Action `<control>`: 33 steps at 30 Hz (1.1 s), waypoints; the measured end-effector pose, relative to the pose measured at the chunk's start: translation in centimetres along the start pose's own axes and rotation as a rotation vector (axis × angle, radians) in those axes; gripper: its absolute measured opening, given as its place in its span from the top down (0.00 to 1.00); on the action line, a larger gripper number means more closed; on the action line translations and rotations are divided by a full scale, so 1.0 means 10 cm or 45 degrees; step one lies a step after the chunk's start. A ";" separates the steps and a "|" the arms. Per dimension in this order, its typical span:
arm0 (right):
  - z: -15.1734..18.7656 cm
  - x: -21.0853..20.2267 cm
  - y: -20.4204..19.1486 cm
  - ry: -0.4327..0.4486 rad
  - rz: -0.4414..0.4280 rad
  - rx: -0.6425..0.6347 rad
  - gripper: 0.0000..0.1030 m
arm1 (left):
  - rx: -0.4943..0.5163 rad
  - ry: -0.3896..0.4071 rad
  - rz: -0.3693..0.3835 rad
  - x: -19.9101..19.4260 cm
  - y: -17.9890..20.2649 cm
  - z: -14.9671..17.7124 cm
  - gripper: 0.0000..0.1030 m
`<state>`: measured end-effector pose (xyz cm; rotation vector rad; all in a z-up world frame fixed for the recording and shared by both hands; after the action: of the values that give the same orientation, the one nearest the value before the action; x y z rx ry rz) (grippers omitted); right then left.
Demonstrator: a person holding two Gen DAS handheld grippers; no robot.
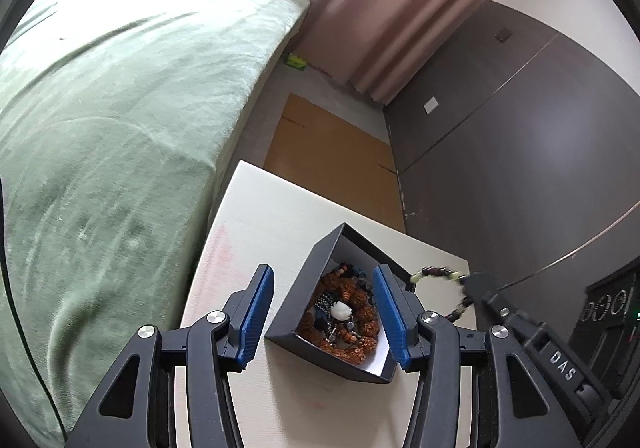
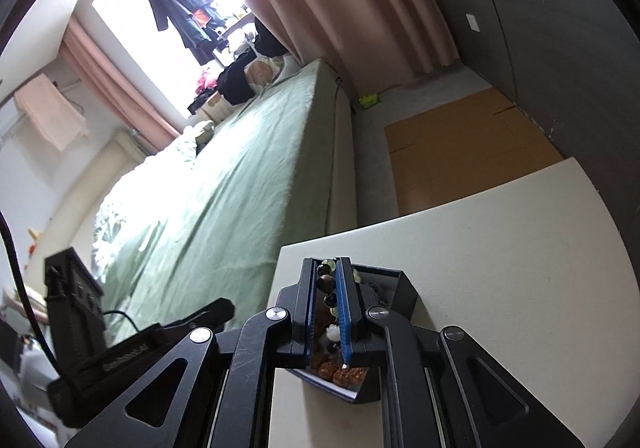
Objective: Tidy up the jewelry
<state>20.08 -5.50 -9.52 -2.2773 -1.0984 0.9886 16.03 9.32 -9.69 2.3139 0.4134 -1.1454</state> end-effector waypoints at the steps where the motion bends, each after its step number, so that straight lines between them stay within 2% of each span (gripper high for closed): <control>1: 0.02 0.04 -0.02 -0.019 -0.016 0.003 0.88 | 0.003 0.002 0.002 -0.01 0.00 0.00 0.49; 3: 0.09 0.14 -0.05 -0.084 -0.092 0.049 0.87 | 0.005 0.005 0.004 -0.02 -0.01 0.00 0.49; 4: 0.11 0.16 -0.04 -0.101 -0.099 0.062 0.83 | 0.006 0.005 0.000 -0.03 -0.01 0.00 0.49; 7: 0.12 0.08 0.05 -0.097 -0.059 0.082 0.59 | 0.011 0.009 -0.012 -0.04 -0.02 0.01 0.49; 8: 0.12 0.03 0.08 -0.089 -0.051 0.093 0.57 | 0.017 0.012 -0.019 -0.05 -0.02 0.02 0.49; 16: 0.14 -0.32 0.33 -0.090 0.038 0.123 0.56 | 0.053 0.018 -0.036 -0.08 0.04 0.10 0.49; 21: 0.16 -0.45 0.38 -0.094 0.067 0.123 0.55 | 0.134 0.027 -0.055 -0.11 0.20 0.20 0.48; 22: 0.16 -0.47 0.39 -0.097 0.071 0.121 0.55 | 0.156 0.030 -0.060 -0.12 0.23 0.23 0.46; 24: 0.16 -0.54 0.40 -0.096 0.092 0.113 0.49 | 0.186 0.046 -0.073 -0.16 0.29 0.28 0.34; 26: 0.14 -0.62 0.42 -0.085 0.117 0.112 0.34 | 0.216 0.067 -0.084 -0.20 0.33 0.32 0.26; 27: 0.13 -0.67 0.43 -0.074 0.126 0.111 0.33 | 0.227 0.070 -0.084 -0.23 0.35 0.34 0.22; 33: 0.13 -0.95 0.43 -0.032 0.161 0.088 0.18 | 0.243 0.106 -0.110 -0.39 0.38 0.43 0.11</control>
<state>17.14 -15.60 -9.14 -2.3074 -0.9249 1.0899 12.80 3.65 -7.54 2.5377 0.4562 -1.1773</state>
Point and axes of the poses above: each gripper's, at about its wrist camera, not at the fingertips, and x roughly the way its jaws point, y to its right, z to its underside, the point moved 8 cm from there along x, roughly the way its jaws point, and after that the axes turned 14 degrees about -z, right-handed, at the moved point
